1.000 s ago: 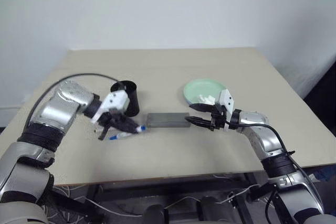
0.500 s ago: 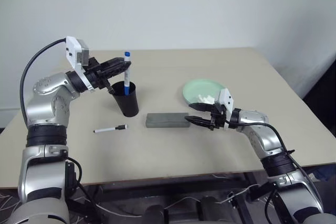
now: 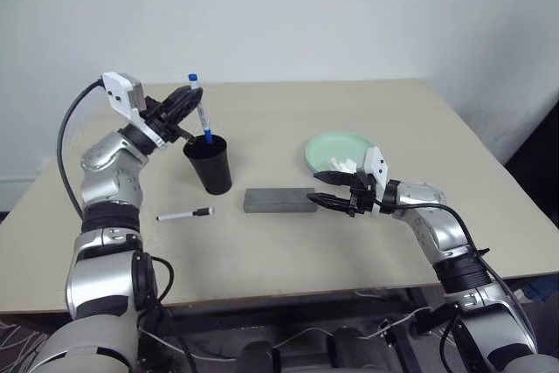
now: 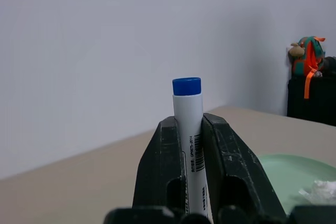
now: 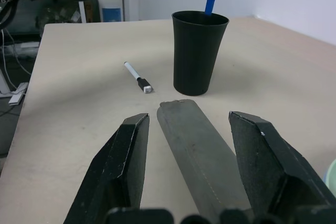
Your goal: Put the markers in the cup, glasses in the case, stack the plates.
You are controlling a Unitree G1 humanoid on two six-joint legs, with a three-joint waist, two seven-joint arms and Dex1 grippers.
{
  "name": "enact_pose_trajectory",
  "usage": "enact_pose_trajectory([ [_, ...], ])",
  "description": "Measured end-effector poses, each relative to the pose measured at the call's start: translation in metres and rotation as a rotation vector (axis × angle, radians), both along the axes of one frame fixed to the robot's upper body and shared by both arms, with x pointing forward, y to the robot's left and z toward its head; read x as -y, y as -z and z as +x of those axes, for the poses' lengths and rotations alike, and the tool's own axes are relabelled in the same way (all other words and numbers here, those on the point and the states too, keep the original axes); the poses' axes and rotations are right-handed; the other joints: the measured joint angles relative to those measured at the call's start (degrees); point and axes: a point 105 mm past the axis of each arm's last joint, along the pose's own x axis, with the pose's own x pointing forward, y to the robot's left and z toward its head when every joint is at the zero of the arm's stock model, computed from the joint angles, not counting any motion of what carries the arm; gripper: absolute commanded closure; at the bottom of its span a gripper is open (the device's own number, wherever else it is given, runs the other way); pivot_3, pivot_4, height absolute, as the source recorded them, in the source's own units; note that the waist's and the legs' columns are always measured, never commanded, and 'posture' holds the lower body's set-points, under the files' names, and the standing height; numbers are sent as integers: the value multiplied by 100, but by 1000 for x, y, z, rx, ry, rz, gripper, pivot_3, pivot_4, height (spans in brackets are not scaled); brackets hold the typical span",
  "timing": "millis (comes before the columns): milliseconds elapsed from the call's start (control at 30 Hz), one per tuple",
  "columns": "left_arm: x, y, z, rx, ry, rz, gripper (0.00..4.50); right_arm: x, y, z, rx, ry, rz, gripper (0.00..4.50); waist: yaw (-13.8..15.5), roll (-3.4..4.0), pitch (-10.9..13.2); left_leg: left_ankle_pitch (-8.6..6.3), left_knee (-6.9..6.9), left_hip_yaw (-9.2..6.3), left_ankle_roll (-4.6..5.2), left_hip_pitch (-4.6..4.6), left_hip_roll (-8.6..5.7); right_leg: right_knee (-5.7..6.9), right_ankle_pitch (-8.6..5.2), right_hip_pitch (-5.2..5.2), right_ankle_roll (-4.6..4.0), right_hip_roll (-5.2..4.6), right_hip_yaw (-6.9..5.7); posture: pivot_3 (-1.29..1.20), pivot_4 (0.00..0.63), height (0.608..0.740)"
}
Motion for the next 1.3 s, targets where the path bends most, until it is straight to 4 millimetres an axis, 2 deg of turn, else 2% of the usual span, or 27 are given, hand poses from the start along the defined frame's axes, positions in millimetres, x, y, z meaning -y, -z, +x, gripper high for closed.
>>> enact_pose_trajectory([
  [200, 1, 14, 3, -40, -9, -5, 4389, 1, 2, 0, -5, 9, 0, 1871, 0, 0, 0, 0, -1, 0, 0, -1, 0, -2, 0, 0, 0, 0, 0, 0, 0, 737],
  [533, 3, 20, 4, -48, -10, -27, 924, 1, 2, 0, -4, 9, 0, 1871, 0, -1, 0, 0, -1, -2, 0, -1, 0, -2, 0, 1, 1, 0, -1, 0, 0, 737],
  [700, 2, 16, 2, -34, 0, -29, 924, 1, 2, 0, -4, 9, 0, 1871, 0, -1, 0, 0, -1, -2, 0, -1, 1, -1, 0, 0, 1, 0, -2, 0, 0, 737],
  [800, 1, 5, -4, -16, 55, 17, 924, 1, 1, 0, -2, 8, 0, 1871, -4, -1, 0, 0, -2, -2, 0, -2, 1, -1, 0, -1, 1, 0, -1, 0, 0, 737],
  [967, -8, -24, -24, -57, 221, 253, 924, 2, 1, 0, -2, 9, -4, 1871, -40, -1, 1, 0, -7, -1, 0, -1, 2, -2, -1, -1, 0, 2, -3, 0, 0, 737],
  [1033, -10, -28, -33, -122, 296, 366, 924, 2, 1, 0, -1, 7, -5, 1871, -40, -1, 1, 0, -6, -3, 1, 1, 2, -3, -2, 1, -1, 2, -4, 0, 0, 737],
  [1100, -16, -27, -42, -211, 352, 480, 924, 2, 1, 0, -1, 6, -6, 1871, -44, 0, 2, 0, -6, -2, 1, 3, 2, -3, -2, 3, -1, 1, -3, 0, 0, 737],
  [1167, -23, -17, -50, -318, 385, 631, 924, 2, 1, 0, -2, 5, -6, 1871, -40, 0, 2, 0, -5, -2, 1, 6, 3, -2, -2, 5, -2, 1, -3, 0, 0, 737],
  [1300, -34, 16, -60, -521, 436, 872, 924, 2, 2, 0, -5, 5, -5, 1871, -37, 0, 2, 0, -3, -3, 1, 3, 5, 1, -4, 4, -4, 1, -3, 0, 0, 737],
])
